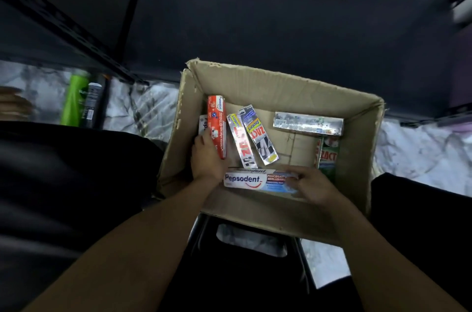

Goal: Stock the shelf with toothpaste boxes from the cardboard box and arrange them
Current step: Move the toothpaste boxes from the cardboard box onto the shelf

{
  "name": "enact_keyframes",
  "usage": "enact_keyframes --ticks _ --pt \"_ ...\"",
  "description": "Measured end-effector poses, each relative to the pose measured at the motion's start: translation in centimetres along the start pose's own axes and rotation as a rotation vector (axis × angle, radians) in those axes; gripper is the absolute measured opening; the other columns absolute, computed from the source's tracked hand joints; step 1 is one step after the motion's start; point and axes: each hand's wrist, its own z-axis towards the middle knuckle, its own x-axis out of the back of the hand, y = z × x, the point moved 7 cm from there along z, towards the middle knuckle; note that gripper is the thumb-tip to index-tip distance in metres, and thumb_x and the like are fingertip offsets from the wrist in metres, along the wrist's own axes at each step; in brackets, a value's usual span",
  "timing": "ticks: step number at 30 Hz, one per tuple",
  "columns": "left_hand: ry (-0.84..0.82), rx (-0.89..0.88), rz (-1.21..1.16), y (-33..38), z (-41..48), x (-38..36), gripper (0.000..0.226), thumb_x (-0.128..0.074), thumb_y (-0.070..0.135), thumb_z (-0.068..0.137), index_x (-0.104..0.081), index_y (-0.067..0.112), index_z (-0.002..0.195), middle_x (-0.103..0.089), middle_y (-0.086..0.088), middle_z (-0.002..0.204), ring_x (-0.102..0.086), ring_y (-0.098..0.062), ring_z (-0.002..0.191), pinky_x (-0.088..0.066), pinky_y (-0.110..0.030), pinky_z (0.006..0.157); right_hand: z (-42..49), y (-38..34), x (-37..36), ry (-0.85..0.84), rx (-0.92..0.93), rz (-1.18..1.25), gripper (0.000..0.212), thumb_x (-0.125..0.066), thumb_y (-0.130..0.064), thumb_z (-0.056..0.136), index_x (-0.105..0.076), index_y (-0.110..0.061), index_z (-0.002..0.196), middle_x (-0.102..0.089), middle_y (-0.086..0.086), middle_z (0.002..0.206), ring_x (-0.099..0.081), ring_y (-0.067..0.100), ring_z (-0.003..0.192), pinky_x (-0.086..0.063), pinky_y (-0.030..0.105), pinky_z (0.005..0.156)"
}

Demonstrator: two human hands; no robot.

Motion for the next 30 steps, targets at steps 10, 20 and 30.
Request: enact_keyframes --ticks 10,20,30 --pt "-0.074 0.013 -0.132 1.0 -0.8 2.0 0.066 -0.072 0.030 0.082 -0.039 0.022 0.139 -0.043 -0.012 0.129 -0.057 -0.035 0.109 -0.050 -0.044 0.094 -0.3 -0.3 4.4 0.203 0.056 0.539 0.034 -0.065 -0.008 0.092 -0.062 -0.024 0.121 -0.062 0.011 0.125 -0.062 0.025 0.094 -0.057 0.028 0.065" --pt "-0.110 -0.067 -0.155 3.5 -1.6 5.7 0.051 -0.060 0.023 0.091 -0.049 0.013 0.140 -0.064 -0.014 0.124 -0.061 -0.031 0.113 -0.046 -0.034 0.094 -0.6 -2.2 -0.7 0.005 0.005 0.288 0.070 -0.061 0.000 0.090 -0.043 -0.041 0.143 -0.064 0.006 0.122 -0.063 0.023 0.079 -0.057 0.035 0.065" --pt "-0.218 -0.137 -0.178 6.5 -2.2 11.7 0.039 -0.072 0.024 0.085 -0.067 0.021 0.124 -0.074 -0.002 0.106 -0.069 -0.014 0.084 -0.052 -0.019 0.071 -6.5 -8.4 3.7 0.154 0.150 0.317 0.035 -0.056 -0.013 0.098 -0.062 -0.030 0.129 -0.063 -0.001 0.125 -0.060 0.023 0.114 -0.058 0.045 0.086"
